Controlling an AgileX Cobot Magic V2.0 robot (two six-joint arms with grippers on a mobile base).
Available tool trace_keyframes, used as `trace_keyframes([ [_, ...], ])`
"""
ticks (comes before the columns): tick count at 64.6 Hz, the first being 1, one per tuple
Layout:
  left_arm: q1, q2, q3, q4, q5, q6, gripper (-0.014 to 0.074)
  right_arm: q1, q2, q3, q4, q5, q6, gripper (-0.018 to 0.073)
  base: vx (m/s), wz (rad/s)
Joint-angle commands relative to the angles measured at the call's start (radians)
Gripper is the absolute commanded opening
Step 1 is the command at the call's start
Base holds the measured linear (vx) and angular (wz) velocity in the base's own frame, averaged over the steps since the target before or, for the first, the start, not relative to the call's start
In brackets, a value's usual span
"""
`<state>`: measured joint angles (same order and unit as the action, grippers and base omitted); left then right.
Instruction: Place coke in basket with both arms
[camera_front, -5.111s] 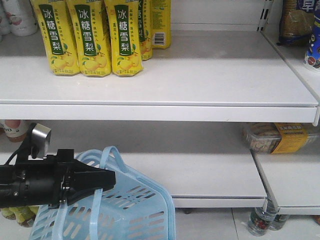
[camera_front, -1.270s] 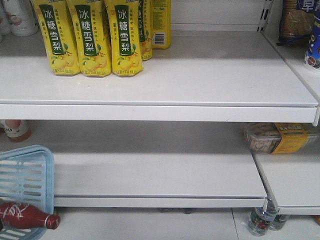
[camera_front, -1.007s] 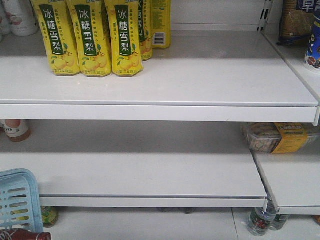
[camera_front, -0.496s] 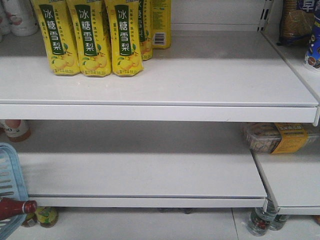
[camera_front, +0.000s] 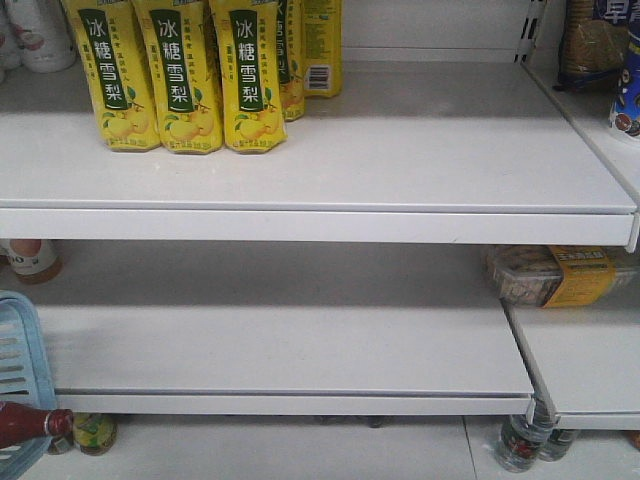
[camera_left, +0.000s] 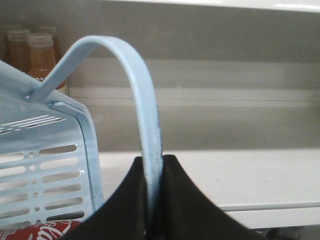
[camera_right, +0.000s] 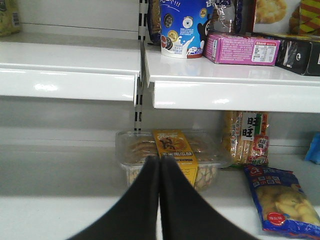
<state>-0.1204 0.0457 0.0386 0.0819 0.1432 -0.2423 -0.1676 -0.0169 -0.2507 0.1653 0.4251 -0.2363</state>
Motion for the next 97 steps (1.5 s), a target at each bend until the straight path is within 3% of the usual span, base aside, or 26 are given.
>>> trace_keyframes([
  [1, 0.004, 0.004, -0.029, 0.032, -0.176, 0.032, -0.0006, -0.005, 0.0, -0.026, 0.003, -0.071, -0.006, -0.001, 0.0, 0.0],
  [14, 0.004, 0.004, -0.029, -0.036, -0.176, 0.077, -0.0006, -0.005, 0.0, -0.026, 0.003, -0.071, -0.006, -0.001, 0.0, 0.0],
  [97, 0.004, 0.007, -0.032, -0.035, -0.174, 0.087, -0.0006, -0.005, 0.0, -0.026, 0.003, -0.071, -0.006, -0.001, 0.0, 0.0],
])
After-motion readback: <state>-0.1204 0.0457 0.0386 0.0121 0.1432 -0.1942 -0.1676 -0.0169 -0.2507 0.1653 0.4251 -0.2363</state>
